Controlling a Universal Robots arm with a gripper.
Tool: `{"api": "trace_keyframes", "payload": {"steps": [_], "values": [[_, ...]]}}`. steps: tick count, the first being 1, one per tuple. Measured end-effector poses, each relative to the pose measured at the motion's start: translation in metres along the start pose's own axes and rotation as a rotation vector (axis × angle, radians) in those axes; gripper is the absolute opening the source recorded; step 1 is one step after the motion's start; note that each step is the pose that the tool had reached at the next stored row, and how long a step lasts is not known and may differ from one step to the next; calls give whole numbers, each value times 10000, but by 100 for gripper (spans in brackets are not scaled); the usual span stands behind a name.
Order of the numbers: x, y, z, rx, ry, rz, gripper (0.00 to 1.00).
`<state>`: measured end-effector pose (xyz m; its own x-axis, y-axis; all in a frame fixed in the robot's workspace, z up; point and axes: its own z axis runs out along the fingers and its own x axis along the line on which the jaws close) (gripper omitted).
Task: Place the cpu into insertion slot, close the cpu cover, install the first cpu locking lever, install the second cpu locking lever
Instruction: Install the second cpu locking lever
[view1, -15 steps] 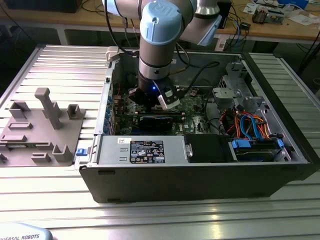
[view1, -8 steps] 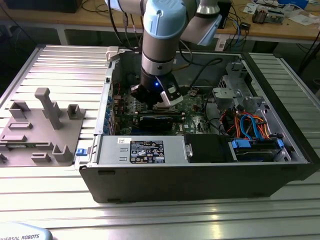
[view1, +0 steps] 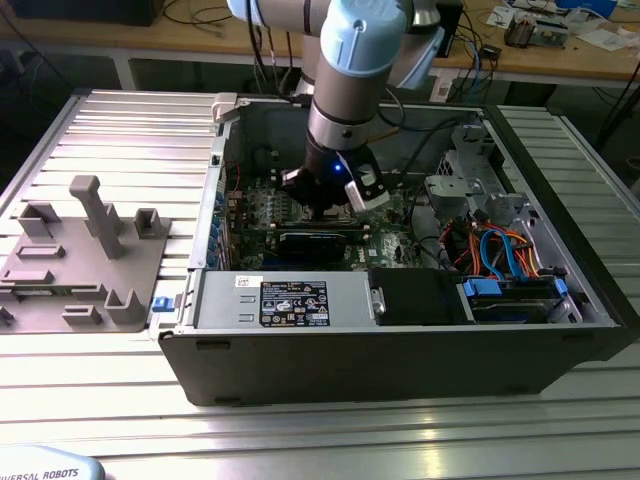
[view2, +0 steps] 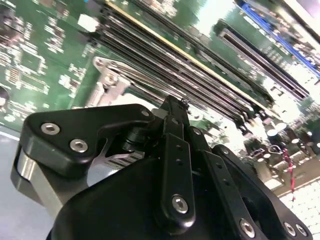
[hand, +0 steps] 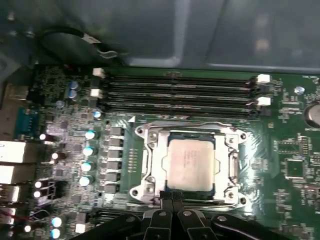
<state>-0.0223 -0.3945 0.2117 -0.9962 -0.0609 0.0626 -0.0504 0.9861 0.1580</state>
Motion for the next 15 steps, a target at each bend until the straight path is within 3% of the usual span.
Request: {"api": "trace_keyframes", "payload": {"steps": [8, 12, 15], "values": [[-170, 153, 14, 322, 155, 45, 11], [-205, 326, 39, 608, 191, 72, 11], [-211, 413, 53, 923, 207, 96, 11]]}}
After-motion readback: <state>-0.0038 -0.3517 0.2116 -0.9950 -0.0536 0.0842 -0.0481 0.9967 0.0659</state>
